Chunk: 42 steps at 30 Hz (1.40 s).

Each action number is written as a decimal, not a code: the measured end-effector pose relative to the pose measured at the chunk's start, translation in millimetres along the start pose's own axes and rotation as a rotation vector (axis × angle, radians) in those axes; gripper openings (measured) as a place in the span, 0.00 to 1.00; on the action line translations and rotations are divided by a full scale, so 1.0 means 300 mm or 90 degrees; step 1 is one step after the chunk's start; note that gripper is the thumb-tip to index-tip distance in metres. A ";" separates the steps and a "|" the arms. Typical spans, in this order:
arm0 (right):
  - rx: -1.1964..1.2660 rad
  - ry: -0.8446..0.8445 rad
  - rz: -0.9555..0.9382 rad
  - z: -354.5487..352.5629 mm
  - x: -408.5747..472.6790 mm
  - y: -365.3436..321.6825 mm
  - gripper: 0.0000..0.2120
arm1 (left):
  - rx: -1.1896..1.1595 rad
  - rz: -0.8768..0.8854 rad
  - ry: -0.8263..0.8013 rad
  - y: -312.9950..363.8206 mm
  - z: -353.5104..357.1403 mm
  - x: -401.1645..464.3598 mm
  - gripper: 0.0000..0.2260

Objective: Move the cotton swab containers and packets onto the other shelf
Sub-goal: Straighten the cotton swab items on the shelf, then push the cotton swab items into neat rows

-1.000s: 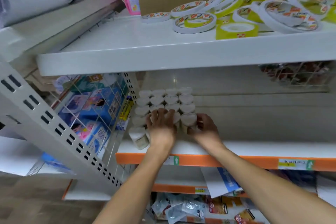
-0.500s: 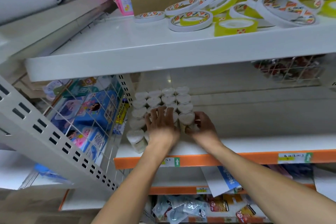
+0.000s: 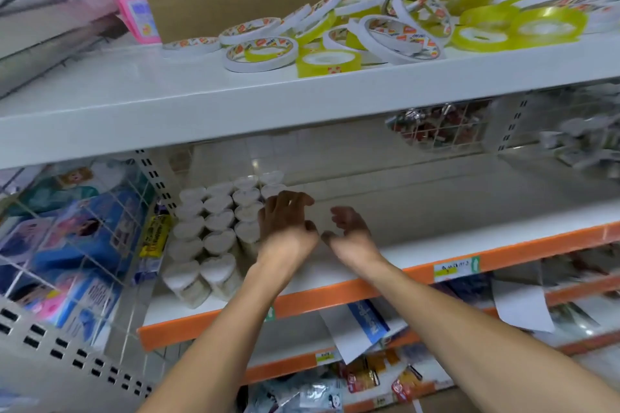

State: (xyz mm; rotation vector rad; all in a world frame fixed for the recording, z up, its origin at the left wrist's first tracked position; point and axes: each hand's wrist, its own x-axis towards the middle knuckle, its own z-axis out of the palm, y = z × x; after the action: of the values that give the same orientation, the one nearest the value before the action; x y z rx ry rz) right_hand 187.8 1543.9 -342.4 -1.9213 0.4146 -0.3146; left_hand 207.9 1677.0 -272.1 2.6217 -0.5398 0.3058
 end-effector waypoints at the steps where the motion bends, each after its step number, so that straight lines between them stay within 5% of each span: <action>1: 0.024 0.013 0.022 -0.026 0.005 0.007 0.22 | -0.010 -0.008 -0.010 0.017 0.009 0.004 0.20; 19: 0.110 0.166 0.204 -0.476 -0.042 0.091 0.05 | -0.146 0.014 -0.187 0.341 0.148 0.035 0.15; 42: 0.093 0.221 0.334 -1.429 -0.093 0.396 0.07 | -0.265 0.201 -0.348 1.275 0.600 0.091 0.15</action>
State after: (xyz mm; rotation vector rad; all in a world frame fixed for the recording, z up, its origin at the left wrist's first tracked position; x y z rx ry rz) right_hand -27.6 1156.6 -293.6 -1.5468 1.0711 -0.3187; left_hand 94.1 1269.2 -277.3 2.1868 -1.0715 -0.4071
